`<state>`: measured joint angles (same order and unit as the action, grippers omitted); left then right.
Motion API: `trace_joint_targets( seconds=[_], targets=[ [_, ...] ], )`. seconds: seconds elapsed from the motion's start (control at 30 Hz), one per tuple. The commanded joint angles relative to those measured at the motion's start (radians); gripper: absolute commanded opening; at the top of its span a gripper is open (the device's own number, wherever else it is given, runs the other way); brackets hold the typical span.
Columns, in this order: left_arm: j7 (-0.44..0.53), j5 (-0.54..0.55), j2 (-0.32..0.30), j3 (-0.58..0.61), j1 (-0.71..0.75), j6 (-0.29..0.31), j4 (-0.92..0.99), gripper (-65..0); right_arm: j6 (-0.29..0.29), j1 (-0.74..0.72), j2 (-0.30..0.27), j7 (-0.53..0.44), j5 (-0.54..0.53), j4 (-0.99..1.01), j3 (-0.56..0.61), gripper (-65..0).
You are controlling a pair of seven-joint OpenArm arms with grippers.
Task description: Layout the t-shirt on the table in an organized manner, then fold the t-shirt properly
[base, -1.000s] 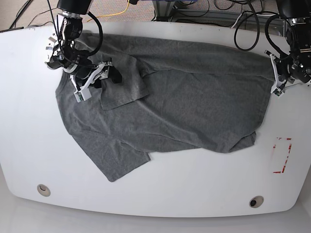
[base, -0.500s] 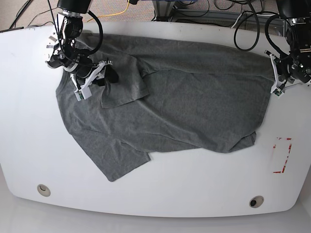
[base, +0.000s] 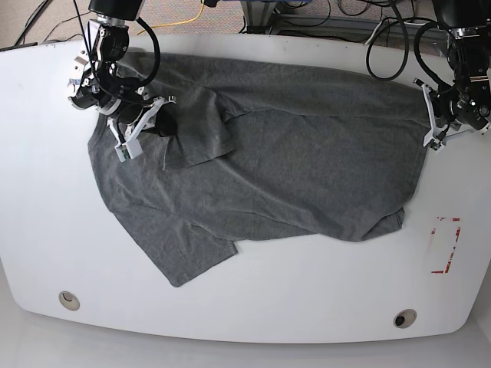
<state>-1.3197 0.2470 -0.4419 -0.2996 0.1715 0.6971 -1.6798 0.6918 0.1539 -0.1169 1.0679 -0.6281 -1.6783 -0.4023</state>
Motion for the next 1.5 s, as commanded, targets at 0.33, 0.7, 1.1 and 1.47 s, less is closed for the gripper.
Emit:
trace_joint_targets(
  seconds=[0.33, 0.7, 1.1, 1.47],
  targets=[
    [-0.002, -0.002, -0.021, -0.002, -0.011, 0.001, -0.013, -62.6, 0.006, 0.082, -0.011, 0.056, -0.023, -0.25, -0.013, -65.0],
    [-0.002, -0.002, -0.021, -0.002, -0.007, 0.001, -0.013, -62.6, 0.006, 0.221, -0.005, 0.058, -0.028, -0.34, -0.028, -65.0],
    [0.027, -0.002, -0.002, -0.003, -0.034, 0.001, -0.013, -62.6, 0.006, 0.29, -0.011, 0.053, -0.178, -0.339, -0.117, -65.0],
    [0.053, -0.005, 0.059, 0.0, -0.131, 0.001, -0.009, -62.6, 0.006, 0.235, -0.037, 0.053, -0.141, -0.334, -0.131, -65.0]
  ],
)
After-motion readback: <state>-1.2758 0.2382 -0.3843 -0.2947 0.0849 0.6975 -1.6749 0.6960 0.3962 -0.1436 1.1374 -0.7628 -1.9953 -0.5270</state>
